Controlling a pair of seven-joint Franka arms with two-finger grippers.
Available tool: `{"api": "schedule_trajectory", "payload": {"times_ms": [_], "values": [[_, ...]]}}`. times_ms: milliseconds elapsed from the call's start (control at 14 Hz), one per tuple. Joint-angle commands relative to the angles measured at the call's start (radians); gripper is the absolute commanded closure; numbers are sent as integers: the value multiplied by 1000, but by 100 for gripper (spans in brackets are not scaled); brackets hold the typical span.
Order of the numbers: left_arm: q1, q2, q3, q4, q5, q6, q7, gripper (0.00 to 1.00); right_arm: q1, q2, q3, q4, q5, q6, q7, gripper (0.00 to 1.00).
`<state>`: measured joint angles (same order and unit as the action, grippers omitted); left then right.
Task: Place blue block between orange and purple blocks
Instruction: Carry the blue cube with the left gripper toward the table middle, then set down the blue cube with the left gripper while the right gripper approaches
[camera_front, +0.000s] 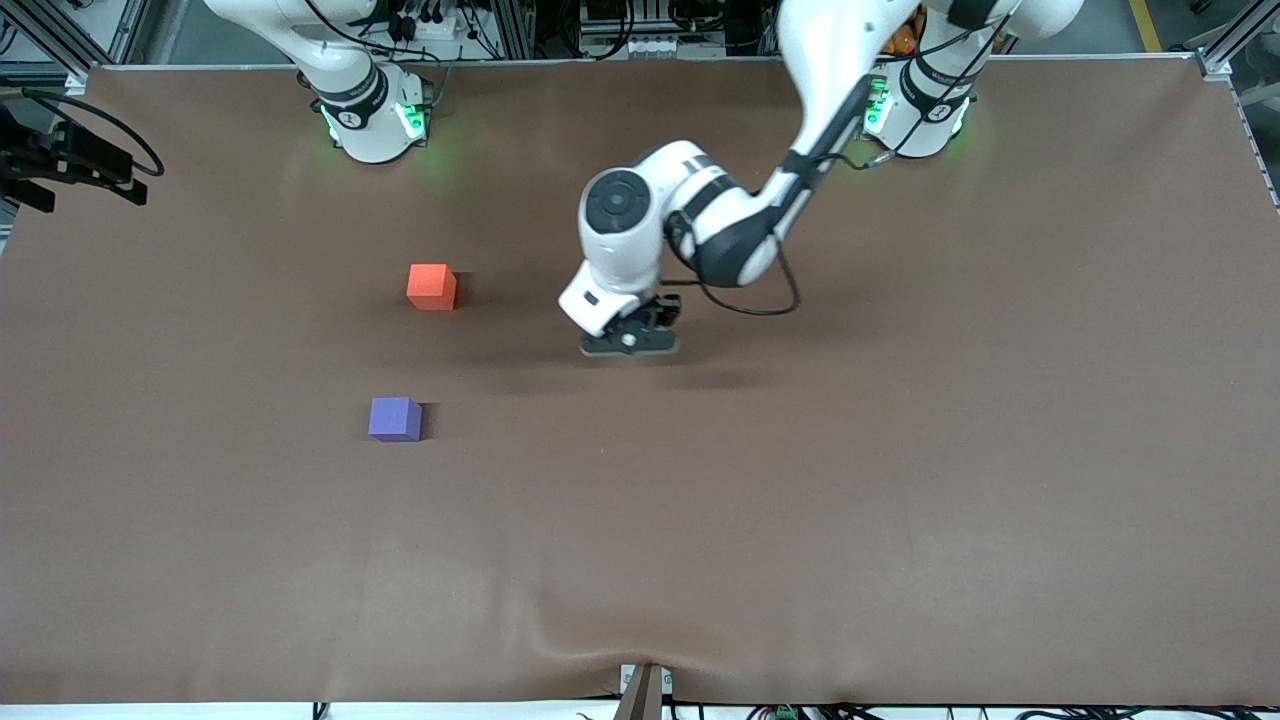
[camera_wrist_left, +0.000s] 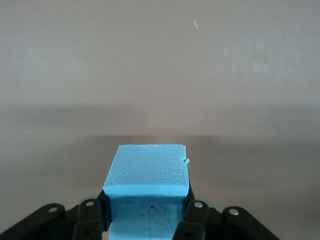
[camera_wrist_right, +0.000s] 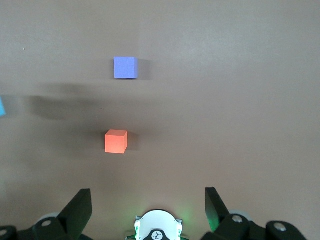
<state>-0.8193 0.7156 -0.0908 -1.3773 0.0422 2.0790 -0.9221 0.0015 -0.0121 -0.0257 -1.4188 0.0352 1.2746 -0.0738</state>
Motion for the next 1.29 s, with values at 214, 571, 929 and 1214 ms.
{"api": "schedule_trajectory", "payload": {"times_ms": [214,571,929,1214], "values": [[-95,131,17,35,-5,91,-87,100,-8,52,-2,14,11,2,-7,0],[-90,75,17,35,27,99,-55,0,37,161,4,17,0,5,-11,0],[-49,-134,62,32,22,-14,-72,0,51,228,4,-58,179,-6,0,0],[135,-275,69,26,28,-230,-48,0,204,228,9,-140,250,92,225,0]]}}
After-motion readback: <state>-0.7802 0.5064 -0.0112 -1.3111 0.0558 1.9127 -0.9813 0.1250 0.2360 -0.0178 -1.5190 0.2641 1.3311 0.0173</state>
